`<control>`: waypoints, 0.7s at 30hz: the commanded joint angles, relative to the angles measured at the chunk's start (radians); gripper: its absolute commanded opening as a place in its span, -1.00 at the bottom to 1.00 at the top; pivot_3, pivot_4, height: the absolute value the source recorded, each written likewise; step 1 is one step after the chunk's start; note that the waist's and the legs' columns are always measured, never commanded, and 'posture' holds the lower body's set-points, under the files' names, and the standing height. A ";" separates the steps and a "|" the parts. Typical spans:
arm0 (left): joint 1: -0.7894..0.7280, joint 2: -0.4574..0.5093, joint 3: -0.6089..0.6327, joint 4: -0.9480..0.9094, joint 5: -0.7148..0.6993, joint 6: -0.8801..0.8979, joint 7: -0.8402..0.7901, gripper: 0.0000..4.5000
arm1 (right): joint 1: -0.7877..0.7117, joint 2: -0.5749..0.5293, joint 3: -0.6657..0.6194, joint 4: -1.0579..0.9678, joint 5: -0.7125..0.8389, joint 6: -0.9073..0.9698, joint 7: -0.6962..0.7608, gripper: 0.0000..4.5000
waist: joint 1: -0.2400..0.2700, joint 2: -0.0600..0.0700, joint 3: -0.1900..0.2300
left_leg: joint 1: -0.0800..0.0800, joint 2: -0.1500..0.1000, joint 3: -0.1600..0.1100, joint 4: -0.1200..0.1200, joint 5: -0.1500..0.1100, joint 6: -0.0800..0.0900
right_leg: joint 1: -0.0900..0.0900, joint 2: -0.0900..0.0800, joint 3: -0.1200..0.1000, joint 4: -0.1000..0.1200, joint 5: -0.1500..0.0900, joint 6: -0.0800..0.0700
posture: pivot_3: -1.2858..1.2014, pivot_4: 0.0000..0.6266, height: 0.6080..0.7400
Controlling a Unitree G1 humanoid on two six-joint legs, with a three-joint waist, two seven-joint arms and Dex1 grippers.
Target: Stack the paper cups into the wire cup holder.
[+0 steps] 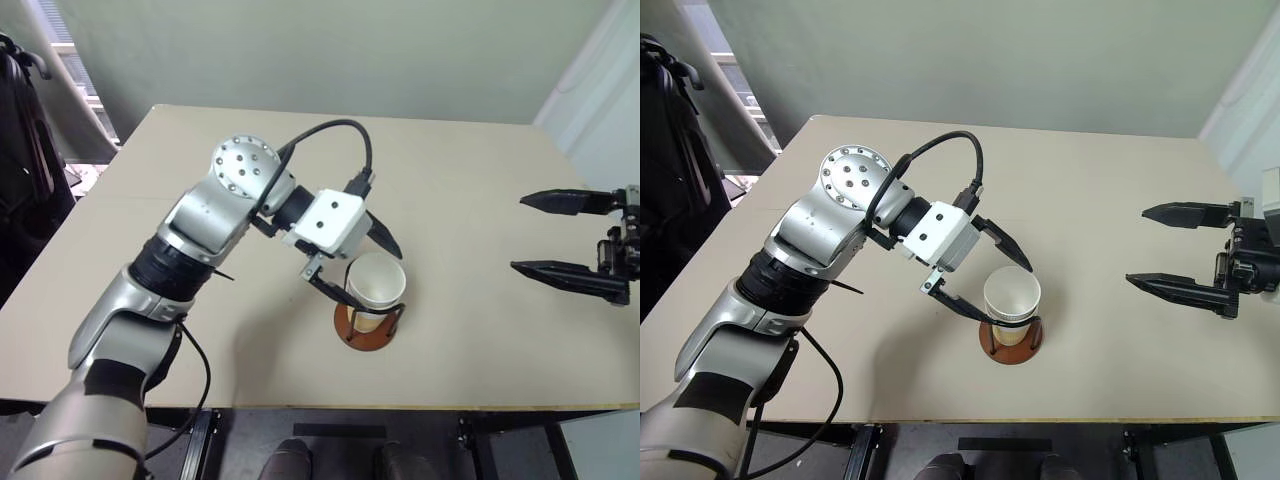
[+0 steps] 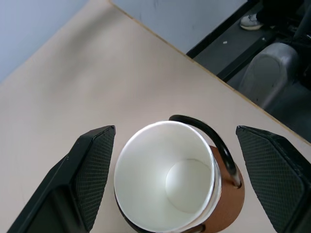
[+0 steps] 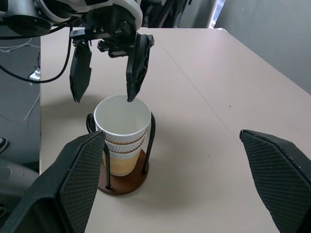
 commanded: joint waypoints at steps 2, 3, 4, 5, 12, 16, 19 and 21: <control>-0.032 0.033 0.074 0.065 0.055 -0.035 -0.013 0.89 | -0.007 0.000 -0.015 -0.014 0.002 -0.015 0.005 1.00 | 0.000 0.000 0.000 | 0.000 0.000 0.000 0.000 0.000 0.000 | 0.000 0.000 0.000 0.000 0.000 0.000 | 0.03 -0.52 1.00; -0.036 0.047 0.087 0.094 0.067 -0.039 -0.007 0.89 | -0.007 0.000 -0.011 -0.012 0.000 -0.016 0.008 1.00 | -0.001 0.000 0.000 | 0.000 0.000 0.000 0.000 0.000 0.000 | 0.000 0.000 0.000 0.000 0.000 0.000 | 0.03 -0.52 1.00; -0.034 0.058 0.099 0.114 0.075 -0.039 -0.003 0.89 | -0.009 0.000 -0.006 -0.008 -0.003 -0.018 0.011 1.00 | -0.001 0.000 0.000 | 0.000 0.000 0.000 0.000 0.000 0.000 | 0.000 0.000 0.000 0.000 0.000 0.000 | 0.03 -0.52 1.00; -0.028 0.068 0.110 0.127 0.081 -0.035 0.001 0.89 | -0.011 0.000 -0.001 -0.005 -0.006 -0.020 0.012 1.00 | -0.002 0.000 0.000 | 0.000 0.000 0.000 0.000 0.000 0.000 | 0.000 0.000 0.000 0.000 0.000 0.000 | 0.03 -0.52 1.00; 0.082 0.105 0.280 0.153 0.100 0.086 0.225 0.89 | -0.045 -0.007 0.059 0.058 -0.059 -0.051 0.022 1.00 | -0.006 0.001 0.000 | 0.000 0.000 0.000 0.000 0.000 0.000 | 0.000 0.000 0.000 0.000 0.000 0.000 | 0.03 -0.52 1.00; 0.147 0.092 0.362 0.111 0.147 0.177 0.441 0.89 | -0.076 -0.005 0.096 0.098 -0.094 -0.079 0.030 1.00 | -0.005 0.001 0.000 | 0.000 0.000 0.000 0.000 0.000 0.000 | -0.001 0.000 0.000 0.000 0.000 0.000 | 0.03 -0.52 1.00; 0.148 0.042 0.442 0.136 0.216 0.285 0.720 0.89 | -0.091 0.000 0.118 0.120 -0.116 -0.096 0.038 1.00 | -0.002 0.000 0.000 | 0.000 0.000 0.000 0.000 0.000 0.000 | -0.001 0.001 -0.001 0.000 0.000 0.000 | 0.03 -0.52 1.00; 0.132 -0.001 0.520 0.172 0.247 0.408 0.929 0.89 | -0.099 0.002 0.128 0.129 -0.123 -0.104 0.043 1.00 | -0.003 0.000 0.000 | 0.000 -0.001 0.000 0.000 0.000 0.000 | 0.000 0.001 -0.001 0.000 0.000 0.000 | 0.03 -0.52 1.00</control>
